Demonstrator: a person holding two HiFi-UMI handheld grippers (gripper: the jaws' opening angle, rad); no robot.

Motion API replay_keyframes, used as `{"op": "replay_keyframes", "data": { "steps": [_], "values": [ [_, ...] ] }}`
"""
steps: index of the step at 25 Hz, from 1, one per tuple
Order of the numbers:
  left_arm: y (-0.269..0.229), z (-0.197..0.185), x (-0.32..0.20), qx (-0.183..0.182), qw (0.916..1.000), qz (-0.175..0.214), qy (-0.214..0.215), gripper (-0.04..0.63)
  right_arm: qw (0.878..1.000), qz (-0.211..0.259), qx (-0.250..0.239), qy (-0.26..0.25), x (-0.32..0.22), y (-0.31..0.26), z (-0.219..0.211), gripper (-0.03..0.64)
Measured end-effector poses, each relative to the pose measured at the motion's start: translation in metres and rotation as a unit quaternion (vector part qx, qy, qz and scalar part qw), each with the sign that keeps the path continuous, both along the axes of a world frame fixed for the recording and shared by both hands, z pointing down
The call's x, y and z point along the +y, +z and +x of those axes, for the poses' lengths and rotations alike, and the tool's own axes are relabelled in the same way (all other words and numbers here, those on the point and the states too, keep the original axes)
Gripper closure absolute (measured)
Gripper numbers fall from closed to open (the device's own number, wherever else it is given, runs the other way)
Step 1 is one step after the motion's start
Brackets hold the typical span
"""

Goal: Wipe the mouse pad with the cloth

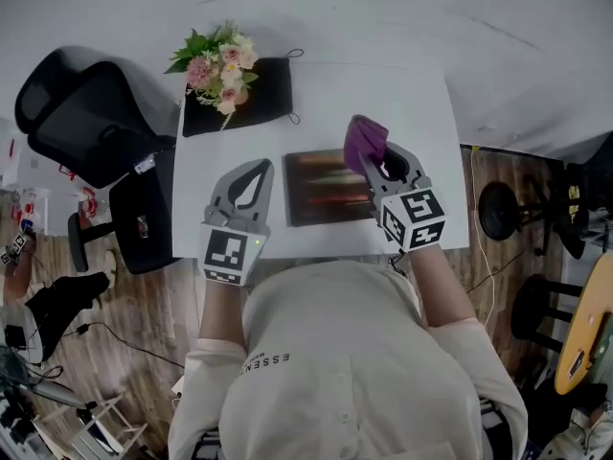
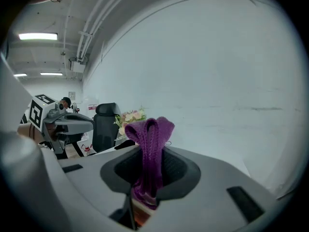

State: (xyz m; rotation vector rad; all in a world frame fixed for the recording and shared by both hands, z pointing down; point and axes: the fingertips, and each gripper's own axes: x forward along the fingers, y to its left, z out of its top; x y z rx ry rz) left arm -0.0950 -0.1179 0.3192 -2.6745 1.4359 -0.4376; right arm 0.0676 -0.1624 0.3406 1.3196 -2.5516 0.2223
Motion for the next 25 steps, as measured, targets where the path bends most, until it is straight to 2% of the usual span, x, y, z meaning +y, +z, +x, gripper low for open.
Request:
{"op": "replay_keyframes", "data": {
  "steps": [12, 25],
  "values": [
    [-0.012, -0.005, -0.002, 0.004, 0.9999, 0.004, -0.011, 0.594, 0.999, 0.035, -0.013, -0.002, 0.0, -0.02, -0.011, 0.523],
    [-0.011, -0.001, 0.0, 0.011, 0.9997, -0.009, -0.018, 0.594, 0.999, 0.032, -0.012, 0.014, 0.006, -0.019, -0.004, 0.523]
  ]
}}
